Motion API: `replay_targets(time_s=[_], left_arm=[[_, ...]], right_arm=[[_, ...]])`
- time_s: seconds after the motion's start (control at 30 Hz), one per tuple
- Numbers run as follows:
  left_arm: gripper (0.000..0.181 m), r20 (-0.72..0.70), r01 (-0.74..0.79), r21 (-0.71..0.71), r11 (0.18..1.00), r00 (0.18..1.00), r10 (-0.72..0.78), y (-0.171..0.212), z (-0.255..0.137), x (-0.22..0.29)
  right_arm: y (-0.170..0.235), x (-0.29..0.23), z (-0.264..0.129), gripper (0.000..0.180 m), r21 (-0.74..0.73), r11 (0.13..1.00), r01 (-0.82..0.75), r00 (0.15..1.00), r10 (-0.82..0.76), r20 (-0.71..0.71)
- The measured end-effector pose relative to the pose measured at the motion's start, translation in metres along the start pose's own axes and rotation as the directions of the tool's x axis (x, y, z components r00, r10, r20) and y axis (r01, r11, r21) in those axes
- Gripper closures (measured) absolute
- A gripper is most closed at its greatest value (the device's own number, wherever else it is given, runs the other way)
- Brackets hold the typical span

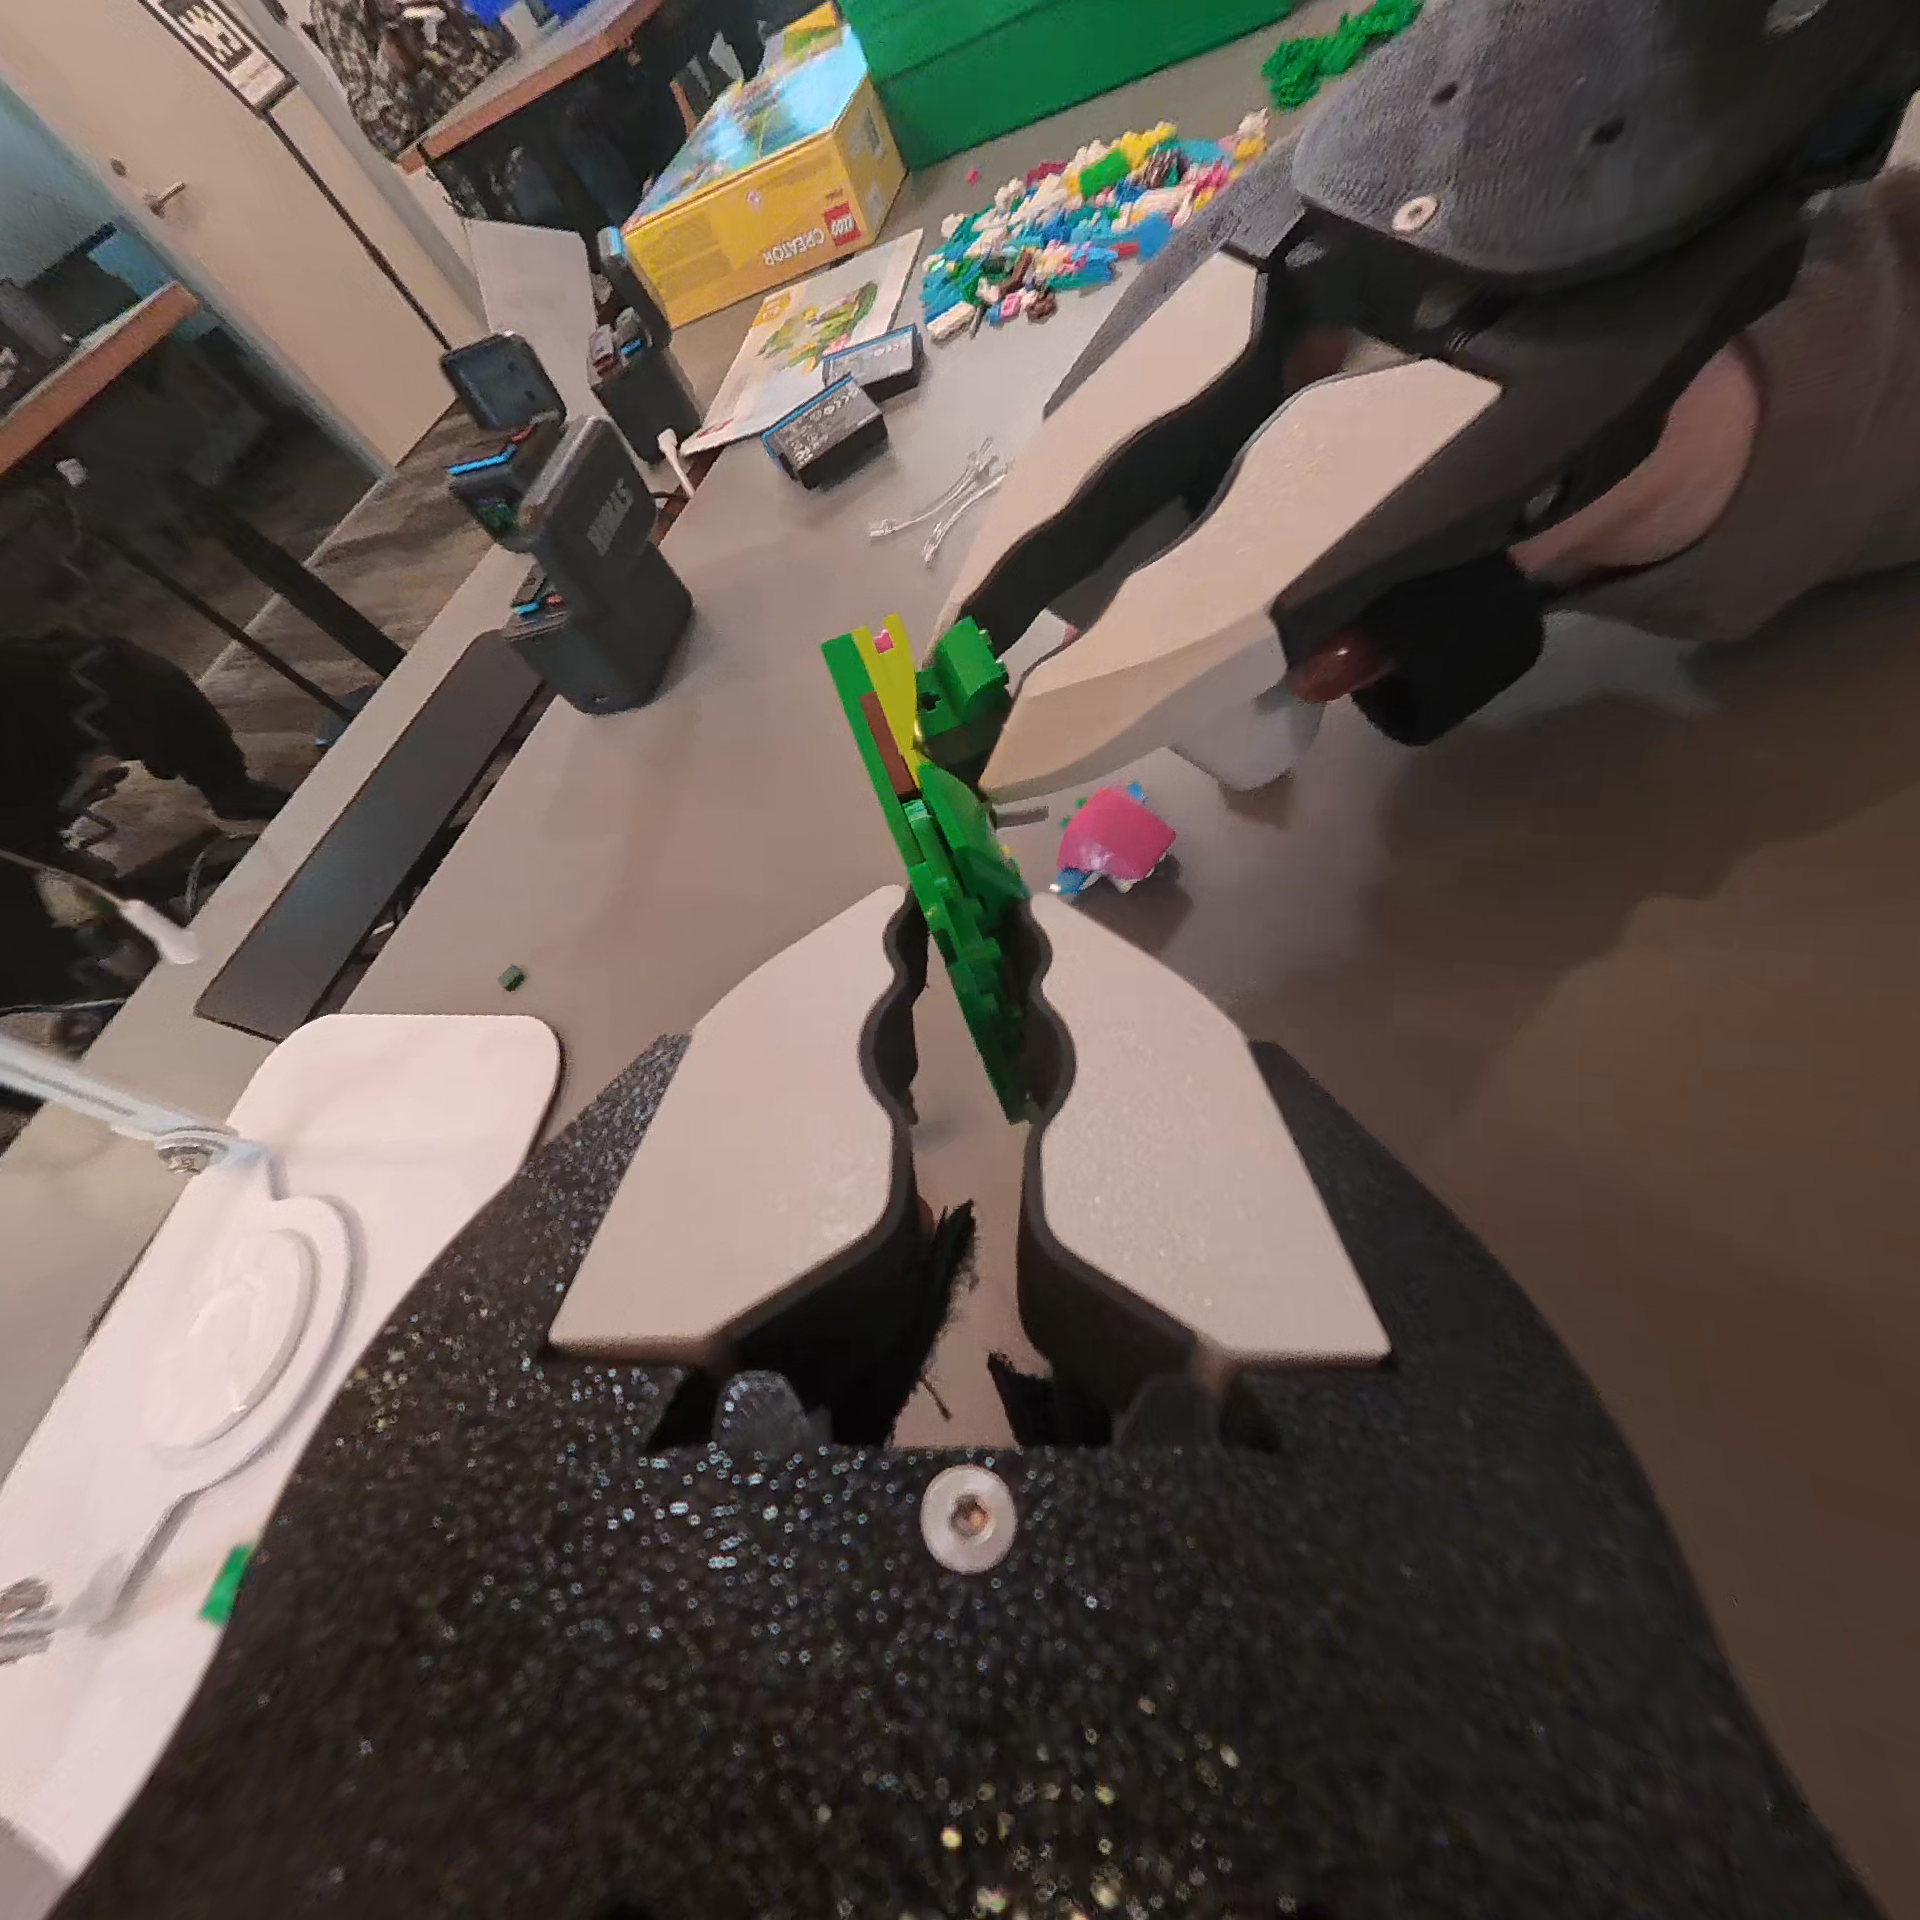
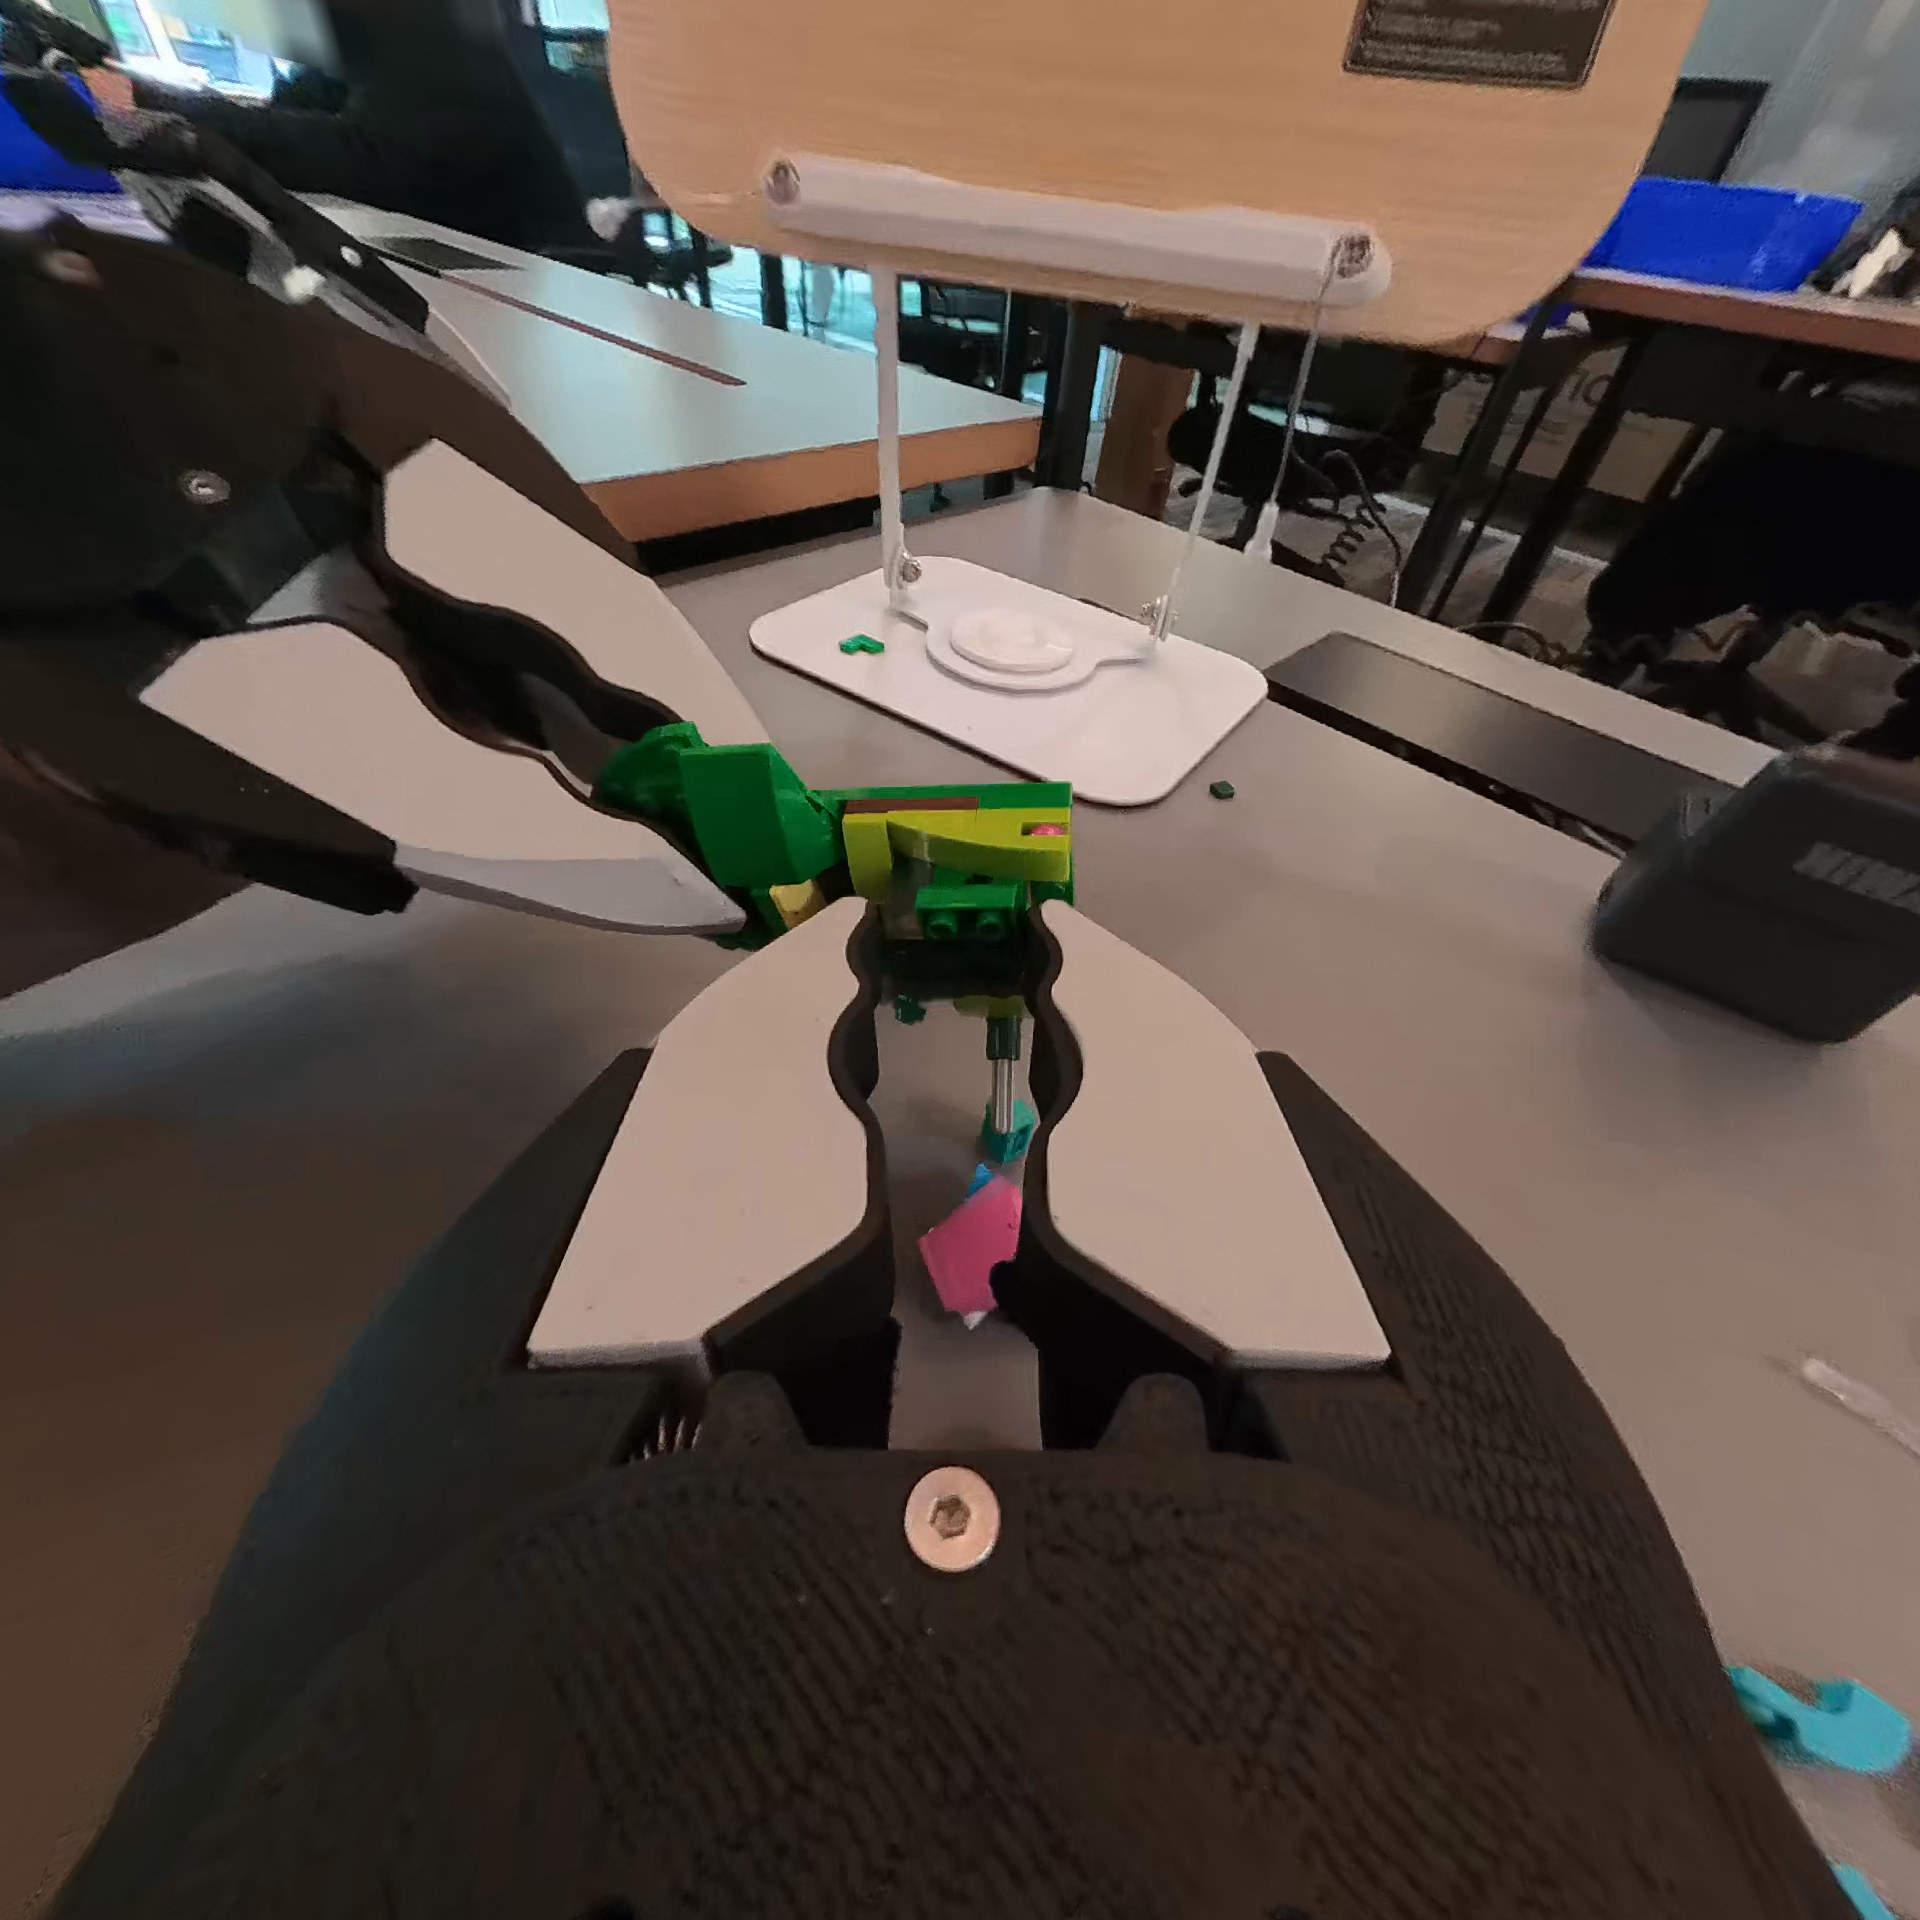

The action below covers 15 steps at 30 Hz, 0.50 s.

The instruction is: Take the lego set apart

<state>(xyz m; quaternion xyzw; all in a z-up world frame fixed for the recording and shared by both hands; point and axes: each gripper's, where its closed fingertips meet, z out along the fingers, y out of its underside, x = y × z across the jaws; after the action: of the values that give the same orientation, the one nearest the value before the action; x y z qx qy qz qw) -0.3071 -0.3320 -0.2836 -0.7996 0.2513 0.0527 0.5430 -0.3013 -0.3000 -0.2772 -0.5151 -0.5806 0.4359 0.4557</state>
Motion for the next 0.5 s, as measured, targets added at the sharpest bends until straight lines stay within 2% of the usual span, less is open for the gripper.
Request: replay_targets(time_s=[0.17, 0.3, 0.5], left_arm=[[0.164, -0.115, 0.106, 0.13, 0.986, 0.989, -0.092, -0.016, -0.014, 0.006], [0.164, -0.154, 0.134, 0.139, 0.981, 0.982, -0.112, -0.017, -0.015, 0.01], [0.164, -0.214, 0.208, 0.161, 0.965, 0.962, -0.172, -0.021, -0.018, 0.012]], right_arm=[[-0.018, -0.009, -0.009, 0.155, 0.093, 0.996, -0.001, 0.993, -0.011, 0.121], [-0.016, -0.011, -0.013, 0.155, 0.097, 0.995, -0.028, 0.977, 0.007, 0.211], [-0.02, -0.014, -0.018, 0.156, 0.128, 0.991, 0.027, 0.967, -0.059, 0.247]])
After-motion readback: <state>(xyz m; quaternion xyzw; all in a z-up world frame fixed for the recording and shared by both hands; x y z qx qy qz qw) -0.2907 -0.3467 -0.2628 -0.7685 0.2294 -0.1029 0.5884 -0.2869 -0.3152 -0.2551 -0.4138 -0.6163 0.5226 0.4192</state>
